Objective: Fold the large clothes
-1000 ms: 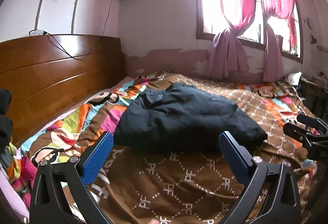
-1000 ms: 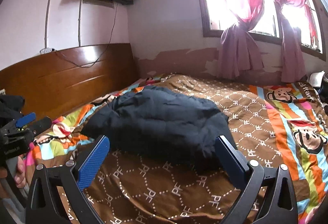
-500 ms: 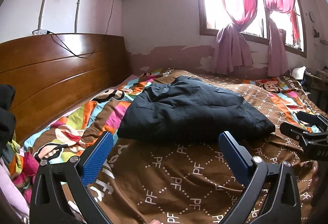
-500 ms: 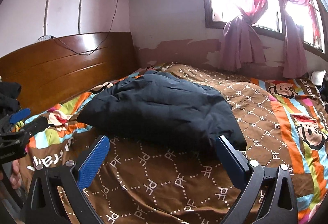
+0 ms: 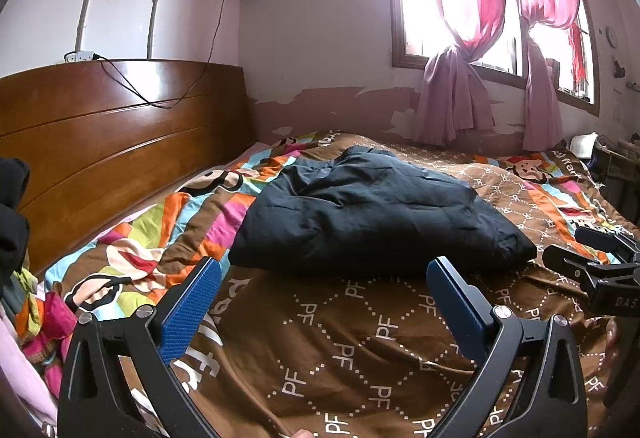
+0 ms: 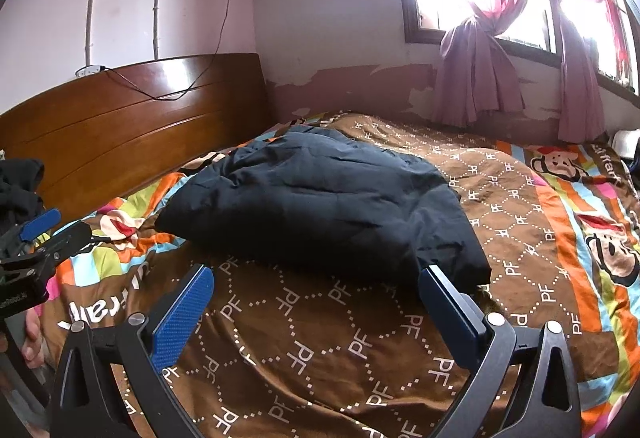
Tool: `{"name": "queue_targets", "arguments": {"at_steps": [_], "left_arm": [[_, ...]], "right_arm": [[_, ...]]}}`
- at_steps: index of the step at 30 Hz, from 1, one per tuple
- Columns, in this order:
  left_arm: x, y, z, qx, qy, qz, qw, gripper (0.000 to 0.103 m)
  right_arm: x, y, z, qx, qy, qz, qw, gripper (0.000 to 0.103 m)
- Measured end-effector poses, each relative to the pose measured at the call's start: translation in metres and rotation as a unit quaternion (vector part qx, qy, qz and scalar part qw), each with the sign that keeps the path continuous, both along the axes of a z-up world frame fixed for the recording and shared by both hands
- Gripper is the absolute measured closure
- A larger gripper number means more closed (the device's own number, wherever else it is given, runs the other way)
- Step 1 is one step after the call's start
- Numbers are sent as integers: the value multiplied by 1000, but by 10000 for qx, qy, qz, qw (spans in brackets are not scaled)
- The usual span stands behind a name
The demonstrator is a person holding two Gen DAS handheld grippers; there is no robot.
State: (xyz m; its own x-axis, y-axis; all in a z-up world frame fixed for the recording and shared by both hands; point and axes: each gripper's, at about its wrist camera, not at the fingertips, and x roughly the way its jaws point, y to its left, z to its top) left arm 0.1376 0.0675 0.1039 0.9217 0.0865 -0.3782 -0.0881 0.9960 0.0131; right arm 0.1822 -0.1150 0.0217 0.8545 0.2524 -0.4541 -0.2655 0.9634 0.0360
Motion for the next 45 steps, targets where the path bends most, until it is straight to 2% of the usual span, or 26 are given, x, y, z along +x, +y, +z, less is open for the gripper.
{"name": "queue_targets", "arguments": {"at_steps": [45], "left_arm": [[1,2,-3,84,-11,8,10000,2]], "right_arm": [[0,1,2,4,-69,10,10000,0]]}}
